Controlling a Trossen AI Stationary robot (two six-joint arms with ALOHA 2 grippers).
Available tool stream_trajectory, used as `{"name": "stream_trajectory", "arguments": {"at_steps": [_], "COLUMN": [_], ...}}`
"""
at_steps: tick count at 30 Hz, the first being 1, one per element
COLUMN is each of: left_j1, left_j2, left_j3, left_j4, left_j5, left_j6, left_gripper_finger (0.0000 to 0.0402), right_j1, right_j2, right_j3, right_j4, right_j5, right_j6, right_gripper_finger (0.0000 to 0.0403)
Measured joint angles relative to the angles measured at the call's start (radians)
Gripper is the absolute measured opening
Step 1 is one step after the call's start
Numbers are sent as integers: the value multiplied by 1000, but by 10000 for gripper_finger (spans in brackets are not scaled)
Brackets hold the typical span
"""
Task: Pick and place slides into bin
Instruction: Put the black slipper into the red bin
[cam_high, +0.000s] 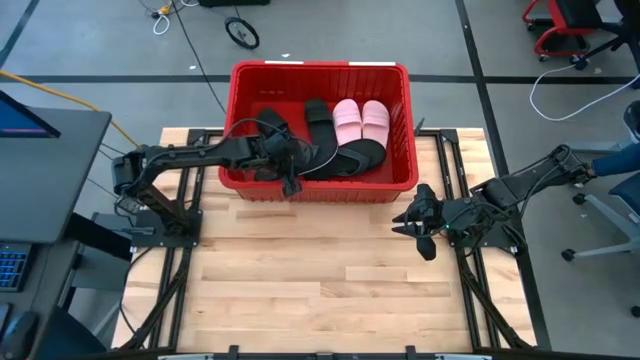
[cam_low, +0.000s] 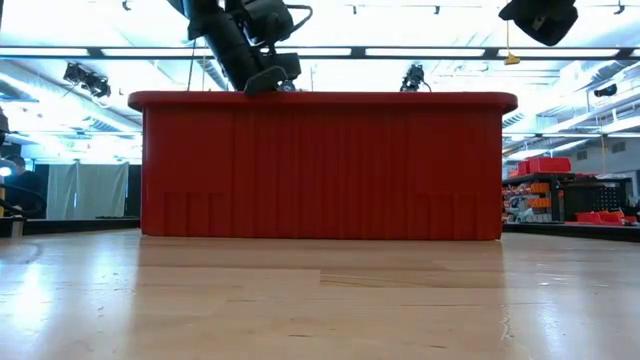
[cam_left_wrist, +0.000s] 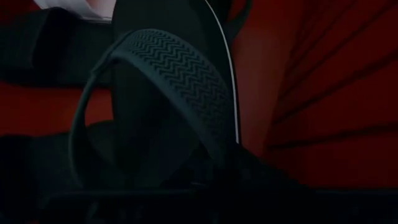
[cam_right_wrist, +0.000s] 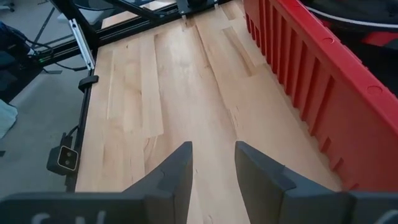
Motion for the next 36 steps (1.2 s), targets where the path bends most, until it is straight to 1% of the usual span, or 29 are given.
{"name": "stream_trajectory", "arguments": {"at_steps": [3, 9, 17, 21, 23, 27, 30, 33, 36], "left_j1": [2, 3, 3, 6, 9, 20, 46, 62, 49], "left_j2": [0, 0, 0, -4, -5, 3, 2, 2, -1], "left_j3": [0, 2, 2, -3, 22, 124, 181, 177, 154], "left_j4": [-4, -26, -33, -5, 21, -12, -48, -70, -71], "left_j5": [1, -9, -10, -13, -17, -14, -13, -7, -11], "left_j6": [-8, -54, -81, -134, -159, -133, -155, -187, -185], "left_gripper_finger": [42, 59, 60, 62, 60, 53, 60, 71, 74], "right_j1": [0, 0, 0, 0, 0, 0, 0, 0, 0], "right_j2": [0, 0, 0, 0, 0, 0, 0, 0, 0], "right_j3": [0, 0, 0, 0, 0, 0, 0, 0, 0], "right_j4": [0, 0, 0, 0, 0, 1, 1, 1, 1], "right_j5": [0, 0, 0, 0, 0, 0, 0, 0, 0], "right_j6": [23, 27, 27, 27, 26, 27, 29, 36, 35], "right_gripper_finger": [126, 126, 126, 126, 126, 126, 126, 126, 126]}}
